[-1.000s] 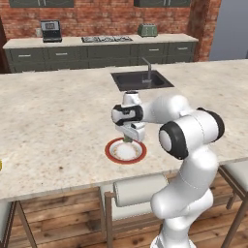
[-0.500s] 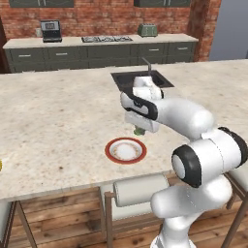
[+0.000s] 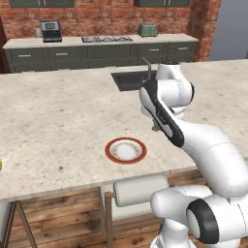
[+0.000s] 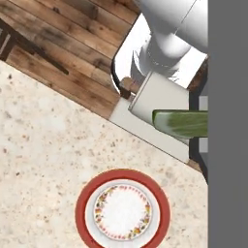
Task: Transport the steak and lemon wedge to the fridge. Place the steak on the rack containing meat and place the lemon wedge on the rack containing the vegetable, ensuring meats and vegetables are on different racks.
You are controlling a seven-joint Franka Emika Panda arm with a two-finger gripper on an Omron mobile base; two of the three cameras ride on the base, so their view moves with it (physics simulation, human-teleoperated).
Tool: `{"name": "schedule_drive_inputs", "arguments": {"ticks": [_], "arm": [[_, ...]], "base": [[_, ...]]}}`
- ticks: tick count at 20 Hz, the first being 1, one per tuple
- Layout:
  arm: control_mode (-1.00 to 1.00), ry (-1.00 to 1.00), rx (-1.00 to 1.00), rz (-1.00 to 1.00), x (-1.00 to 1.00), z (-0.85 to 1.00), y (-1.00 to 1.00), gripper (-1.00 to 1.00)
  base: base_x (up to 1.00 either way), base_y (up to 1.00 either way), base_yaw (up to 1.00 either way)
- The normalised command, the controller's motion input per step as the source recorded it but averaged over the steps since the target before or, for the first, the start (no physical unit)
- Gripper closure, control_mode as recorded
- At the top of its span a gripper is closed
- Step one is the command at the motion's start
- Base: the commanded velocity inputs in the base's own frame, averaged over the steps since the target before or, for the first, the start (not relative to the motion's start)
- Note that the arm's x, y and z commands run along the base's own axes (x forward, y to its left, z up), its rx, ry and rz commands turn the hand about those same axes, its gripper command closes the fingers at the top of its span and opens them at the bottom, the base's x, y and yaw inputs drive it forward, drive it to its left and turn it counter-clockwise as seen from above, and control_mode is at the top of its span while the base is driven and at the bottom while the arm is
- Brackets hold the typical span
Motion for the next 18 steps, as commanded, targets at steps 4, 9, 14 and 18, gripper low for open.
{"name": "schedule_drive_inputs", "arguments": {"ticks": [4, 9, 14, 18], "arm": [[-1.0, -0.17, 0.0, 0.0, -0.95, 0.94, -0.29, 1.0], [-1.0, -0.14, 0.01, 0.0, -0.91, 0.88, -0.05, 1.0], [-1.0, -0.14, 0.0, 0.0, -0.59, 0.86, -0.05, 1.0], [-1.0, -0.08, 0.0, 0.0, -0.42, 0.63, -0.2, 1.0]], "base": [[0.0, 0.0, 0.0], [0.0, 0.0, 0.0], [0.0, 0.0, 0.0], [0.0, 0.0, 0.0]]}}
